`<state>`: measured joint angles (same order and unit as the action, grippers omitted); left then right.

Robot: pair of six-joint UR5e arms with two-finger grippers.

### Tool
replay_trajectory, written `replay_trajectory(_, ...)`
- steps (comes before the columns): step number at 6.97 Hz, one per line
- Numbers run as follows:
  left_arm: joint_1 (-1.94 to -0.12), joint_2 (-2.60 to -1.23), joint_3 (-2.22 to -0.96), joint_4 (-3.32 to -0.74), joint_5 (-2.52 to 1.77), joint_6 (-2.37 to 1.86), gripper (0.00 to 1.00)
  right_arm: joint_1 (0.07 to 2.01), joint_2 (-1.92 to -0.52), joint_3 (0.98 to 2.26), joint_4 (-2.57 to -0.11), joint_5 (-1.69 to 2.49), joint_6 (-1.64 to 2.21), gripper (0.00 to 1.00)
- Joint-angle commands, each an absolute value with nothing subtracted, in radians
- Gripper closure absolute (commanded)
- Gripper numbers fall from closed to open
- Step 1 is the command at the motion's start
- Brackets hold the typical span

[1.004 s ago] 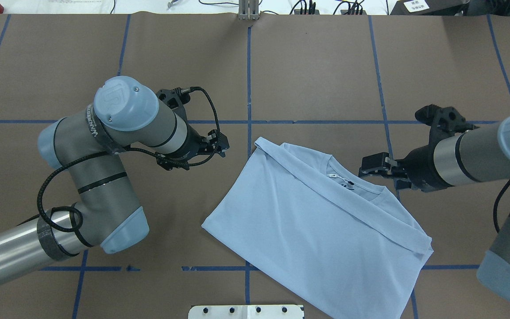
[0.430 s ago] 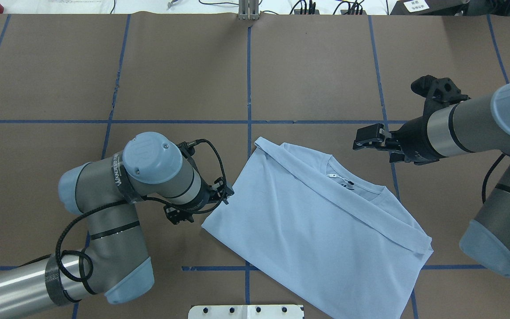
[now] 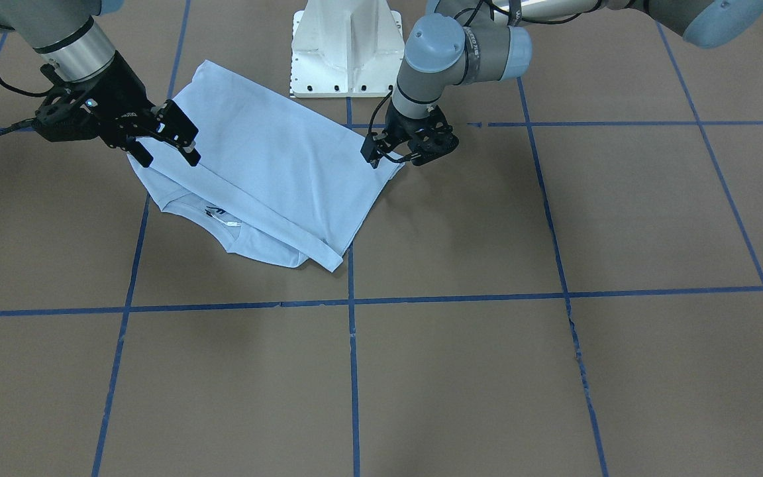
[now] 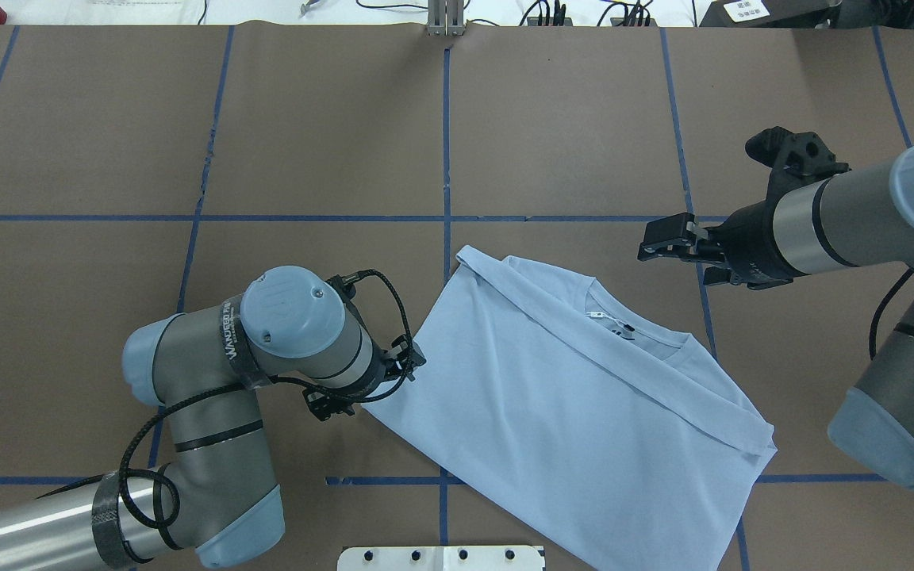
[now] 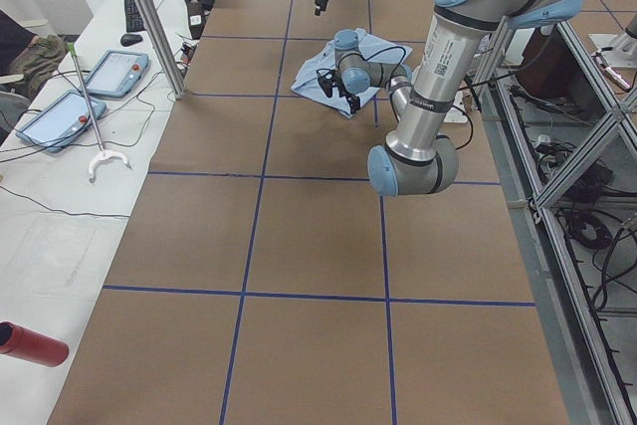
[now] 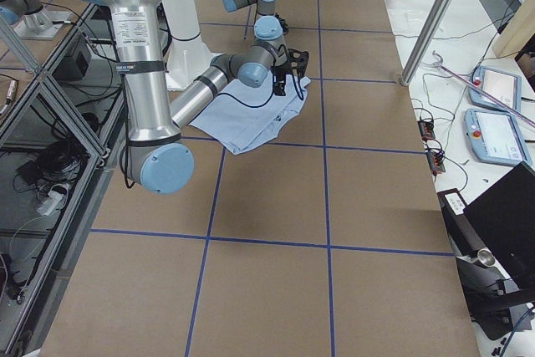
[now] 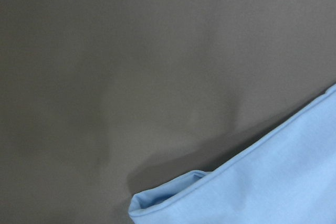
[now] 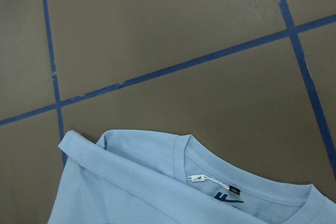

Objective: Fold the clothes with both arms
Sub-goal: 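Release the shirt with the right gripper while the left gripper grasps its near corner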

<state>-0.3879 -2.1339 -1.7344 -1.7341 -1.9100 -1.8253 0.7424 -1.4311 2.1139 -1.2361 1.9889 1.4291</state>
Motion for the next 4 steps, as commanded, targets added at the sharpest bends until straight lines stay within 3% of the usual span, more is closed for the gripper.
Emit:
replay_trajectory(1,-0.379,-2.125,-1.732,-1.733,-1.867,-1.827,0.02,0.750,-1.430,2.120,-1.236,1.990,1.433,0.00)
replay_trajectory(3,-0.335,-2.129,-1.730,-1.733,-1.865,-1.829,0.02,0.750,-1.430,2.121,-1.235,1.988,1.434,0.00)
replay_trajectory(4,-0.334,-2.129,-1.729,-1.733,-1.864,-1.830,0.13,0.750,-1.433,2.121,-1.235,1.988,1.434,0.00)
